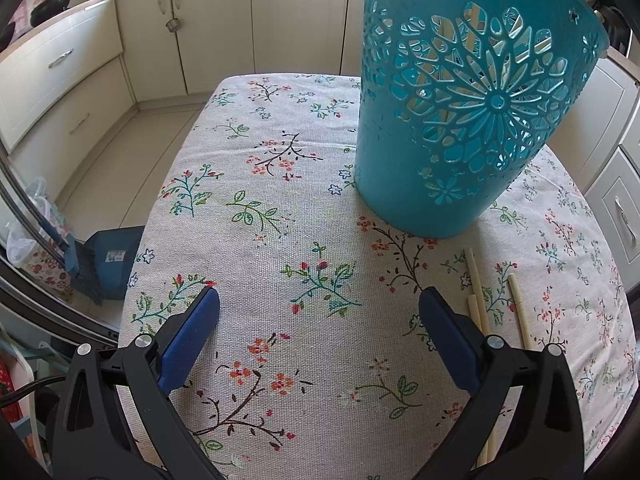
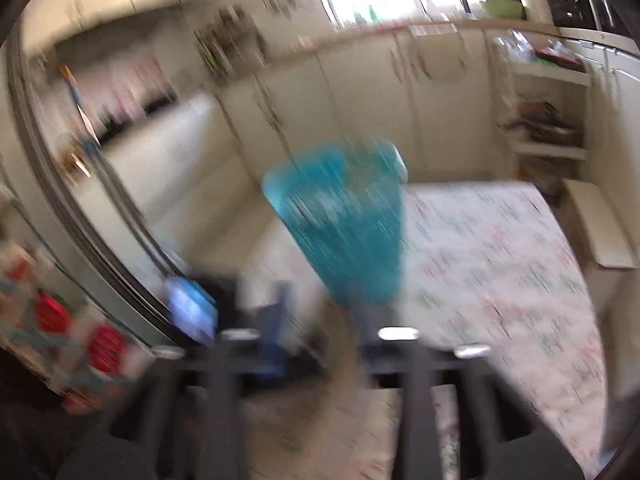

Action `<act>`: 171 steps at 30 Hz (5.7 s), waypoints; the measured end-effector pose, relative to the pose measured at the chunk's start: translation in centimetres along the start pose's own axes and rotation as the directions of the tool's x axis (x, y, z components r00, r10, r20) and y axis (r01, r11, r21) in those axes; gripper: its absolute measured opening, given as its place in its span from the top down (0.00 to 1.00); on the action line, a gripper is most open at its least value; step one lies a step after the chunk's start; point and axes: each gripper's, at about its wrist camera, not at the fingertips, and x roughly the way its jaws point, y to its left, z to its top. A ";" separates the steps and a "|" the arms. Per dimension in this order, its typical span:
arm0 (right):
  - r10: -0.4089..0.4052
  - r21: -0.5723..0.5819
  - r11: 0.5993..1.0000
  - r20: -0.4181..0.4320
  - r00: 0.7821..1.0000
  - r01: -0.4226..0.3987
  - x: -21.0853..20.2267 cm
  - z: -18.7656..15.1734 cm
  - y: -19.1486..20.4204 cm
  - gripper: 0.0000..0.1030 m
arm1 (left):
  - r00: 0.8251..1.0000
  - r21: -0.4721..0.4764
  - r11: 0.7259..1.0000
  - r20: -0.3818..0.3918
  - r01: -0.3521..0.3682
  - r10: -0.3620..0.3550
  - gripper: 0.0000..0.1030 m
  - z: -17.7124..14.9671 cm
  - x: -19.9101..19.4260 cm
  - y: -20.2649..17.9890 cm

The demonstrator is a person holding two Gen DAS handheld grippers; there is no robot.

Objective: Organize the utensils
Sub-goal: 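Lift the stick over the teal bin and open the right tool, then move the right tool back down to the stick bundle, then close the right tool on one wooden stick while the left tool grasps another, then lift the stick over the teal bin and open the left tool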

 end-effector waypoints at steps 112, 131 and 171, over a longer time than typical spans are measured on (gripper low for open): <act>-0.151 0.011 0.988 -0.195 0.969 0.156 7.8 -7.8 -3.4 0.88 | 0.984 0.242 0.955 -0.076 0.172 -0.158 0.94 -1.9 -2.1 -4.2; -0.144 0.025 0.988 -0.161 0.976 0.150 7.5 -8.0 -3.5 0.88 | 0.844 0.122 0.865 0.191 0.487 -0.502 0.95 4.9 -14.9 -0.4; -0.052 0.100 0.993 -0.149 0.987 0.068 7.3 -7.8 -4.6 0.80 | 0.871 0.065 0.990 0.470 0.128 -0.144 0.51 12.2 -10.9 -3.1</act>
